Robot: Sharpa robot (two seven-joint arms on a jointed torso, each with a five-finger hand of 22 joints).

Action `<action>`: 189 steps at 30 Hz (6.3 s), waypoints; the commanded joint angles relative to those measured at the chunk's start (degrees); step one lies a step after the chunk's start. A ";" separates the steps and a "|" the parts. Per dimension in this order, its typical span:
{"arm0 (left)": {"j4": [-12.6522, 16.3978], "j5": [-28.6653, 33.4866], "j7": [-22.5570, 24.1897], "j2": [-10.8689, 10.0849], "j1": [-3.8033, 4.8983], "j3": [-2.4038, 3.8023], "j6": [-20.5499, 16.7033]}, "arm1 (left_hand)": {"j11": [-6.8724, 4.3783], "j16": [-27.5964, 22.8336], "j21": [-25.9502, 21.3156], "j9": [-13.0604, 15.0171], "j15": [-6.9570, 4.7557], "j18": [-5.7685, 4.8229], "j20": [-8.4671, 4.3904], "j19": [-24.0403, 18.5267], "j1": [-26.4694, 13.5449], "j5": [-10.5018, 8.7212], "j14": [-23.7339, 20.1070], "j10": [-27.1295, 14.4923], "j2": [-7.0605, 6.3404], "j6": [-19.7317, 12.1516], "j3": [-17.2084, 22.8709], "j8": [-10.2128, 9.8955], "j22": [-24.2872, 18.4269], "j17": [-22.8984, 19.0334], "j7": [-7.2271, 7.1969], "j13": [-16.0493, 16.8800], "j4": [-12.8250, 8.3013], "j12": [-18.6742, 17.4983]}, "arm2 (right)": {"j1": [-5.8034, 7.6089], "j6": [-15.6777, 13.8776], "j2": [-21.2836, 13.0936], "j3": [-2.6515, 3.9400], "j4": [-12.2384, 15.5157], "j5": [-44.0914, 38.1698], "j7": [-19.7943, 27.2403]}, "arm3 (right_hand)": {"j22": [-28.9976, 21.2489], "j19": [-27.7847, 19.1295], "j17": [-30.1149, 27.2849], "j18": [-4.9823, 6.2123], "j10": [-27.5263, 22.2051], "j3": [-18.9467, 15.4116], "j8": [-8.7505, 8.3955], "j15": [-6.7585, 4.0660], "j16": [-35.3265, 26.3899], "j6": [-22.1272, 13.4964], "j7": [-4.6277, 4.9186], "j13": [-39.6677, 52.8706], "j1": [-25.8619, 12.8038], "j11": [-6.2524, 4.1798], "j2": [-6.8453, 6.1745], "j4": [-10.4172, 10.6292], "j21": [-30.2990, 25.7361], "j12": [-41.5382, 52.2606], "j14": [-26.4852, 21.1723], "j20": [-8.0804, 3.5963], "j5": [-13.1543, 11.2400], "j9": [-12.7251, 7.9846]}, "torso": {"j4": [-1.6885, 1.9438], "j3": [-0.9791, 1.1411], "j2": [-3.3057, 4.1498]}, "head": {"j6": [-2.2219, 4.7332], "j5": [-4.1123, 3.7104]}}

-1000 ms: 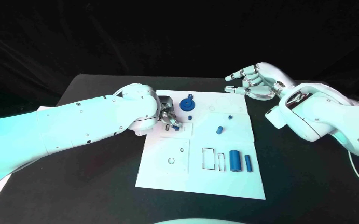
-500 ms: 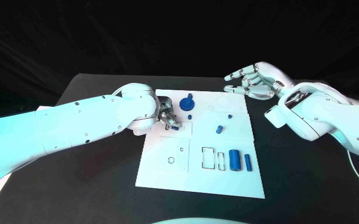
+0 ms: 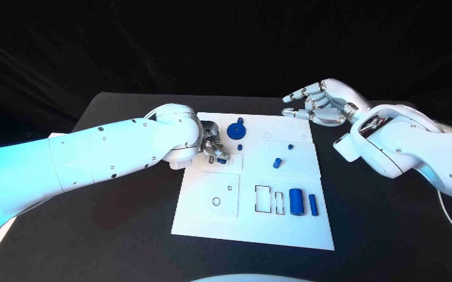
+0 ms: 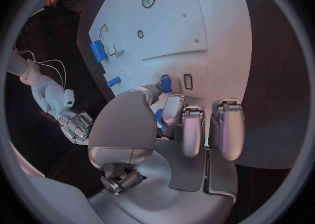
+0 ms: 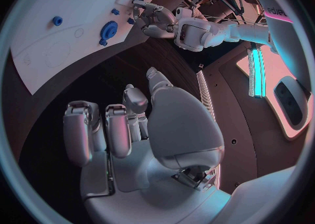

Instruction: Assemble the parts on the task board

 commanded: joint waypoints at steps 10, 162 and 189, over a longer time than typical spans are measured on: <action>-1.72 2.33 -3.60 1.46 -0.34 -0.30 4.12 | -0.35 0.17 0.22 0.62 -0.25 -0.99 0.00 4.31 -5.05 -0.64 5.95 0.66 0.11 1.19 6.77 0.17 11.89 15.09 -1.20 0.58 -6.29 0.69 | -0.08 0.80 0.10 0.00 0.07 -0.13 0.46 | 3.14 -0.32 8.74 1.00 -0.38 -0.25 0.12 -0.14 -0.32 0.37 -0.02 -0.05 0.02 -0.13 0.46 -0.09 -0.32 -0.35 4.57 -0.17 0.21 0.07 | -0.07 0.01 0.05 | -0.11 -0.08; -20.78 1.85 0.57 7.89 3.70 2.91 8.06 | 0.50 0.17 -1.13 -3.23 0.36 -0.65 0.34 3.67 9.21 -1.09 5.95 -2.11 9.16 0.57 -14.04 -7.11 11.04 15.09 -0.07 -3.49 -4.12 -3.36 | -0.61 1.31 0.93 -0.15 -1.37 0.38 0.53 | 2.86 -0.37 8.84 1.06 -0.34 -4.94 0.14 -0.07 -0.41 0.28 0.00 -0.25 -1.04 -0.04 1.59 3.12 -0.67 0.14 4.63 -0.10 -1.26 0.25 | 0.01 -0.03 0.00 | 0.17 0.05; -5.04 3.77 1.43 -1.67 2.69 2.84 -1.95 | 0.57 0.17 -1.08 -1.27 0.60 -0.68 0.54 3.75 4.82 -4.07 5.95 -0.72 5.00 0.57 -1.71 -5.06 11.31 15.09 -0.07 -2.31 -6.70 -1.95 | -0.85 1.50 1.00 -0.20 -1.80 0.70 0.62 | 2.86 -0.37 8.84 1.06 -0.34 -4.94 0.14 -0.07 -0.41 0.28 0.00 -0.25 -1.04 -0.04 1.59 3.12 -0.67 0.14 4.63 -0.10 -1.26 0.25 | 0.12 0.01 -0.03 | -0.04 0.50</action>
